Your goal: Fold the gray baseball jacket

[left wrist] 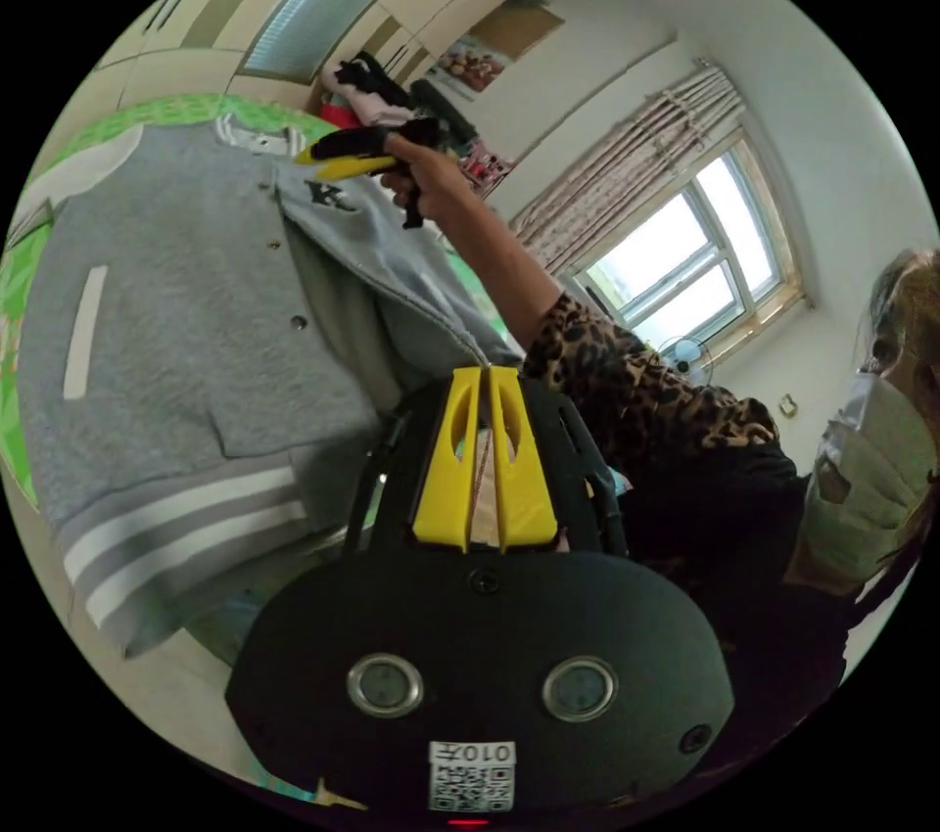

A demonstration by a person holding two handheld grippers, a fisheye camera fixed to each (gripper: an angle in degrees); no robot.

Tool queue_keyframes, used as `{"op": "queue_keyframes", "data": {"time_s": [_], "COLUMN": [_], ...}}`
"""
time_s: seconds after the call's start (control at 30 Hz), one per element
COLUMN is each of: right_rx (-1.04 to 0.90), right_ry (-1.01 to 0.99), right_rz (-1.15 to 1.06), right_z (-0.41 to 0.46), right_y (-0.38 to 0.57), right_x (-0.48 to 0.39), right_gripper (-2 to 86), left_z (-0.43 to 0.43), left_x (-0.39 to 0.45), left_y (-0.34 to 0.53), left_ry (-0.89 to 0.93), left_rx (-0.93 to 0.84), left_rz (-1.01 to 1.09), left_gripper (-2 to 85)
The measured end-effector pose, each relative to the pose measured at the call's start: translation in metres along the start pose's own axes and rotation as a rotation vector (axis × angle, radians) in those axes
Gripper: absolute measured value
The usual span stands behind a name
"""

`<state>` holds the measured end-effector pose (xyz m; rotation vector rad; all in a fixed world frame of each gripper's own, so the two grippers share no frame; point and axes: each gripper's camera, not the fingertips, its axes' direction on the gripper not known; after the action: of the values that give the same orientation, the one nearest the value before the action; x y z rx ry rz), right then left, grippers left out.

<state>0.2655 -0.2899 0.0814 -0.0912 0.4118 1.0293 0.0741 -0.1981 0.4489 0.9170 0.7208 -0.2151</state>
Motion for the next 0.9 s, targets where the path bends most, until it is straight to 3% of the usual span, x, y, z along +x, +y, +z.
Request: {"op": "queue_keyframes", "data": {"time_s": [0.23,0.47,0.63,0.8,0.9], "right_rx": [-0.115,-0.259,-0.299,-0.310,-0.321], "right_ry": [0.113,0.478,0.476,0.632,0.572], "right_rz": [-0.010,-0.049,-0.077,-0.085,-0.068], "right_z": [0.015,0.058,0.076,0.073,0.071], "right_y": [-0.046,-0.093,-0.114,-0.123,-0.128], "right_x": [-0.061,-0.123,-0.151,-0.169,-0.172], "right_gripper": [15.4,14.8,12.5,9.2,9.6], "left_z": [0.009,0.001,-0.006,-0.017,-0.020], "left_x": [0.014,0.019,0.021,0.018,0.015], "left_y": [-0.013,-0.016,-0.015,-0.016,-0.017], "left_ry": [0.073,0.123,0.146,0.167,0.195], "left_rx": [0.021,0.061,0.071,0.086,0.095], "left_rz": [0.068,0.101,0.127,0.137,0.141], "left_gripper": [0.0,0.2,0.2,0.3,0.3]}}
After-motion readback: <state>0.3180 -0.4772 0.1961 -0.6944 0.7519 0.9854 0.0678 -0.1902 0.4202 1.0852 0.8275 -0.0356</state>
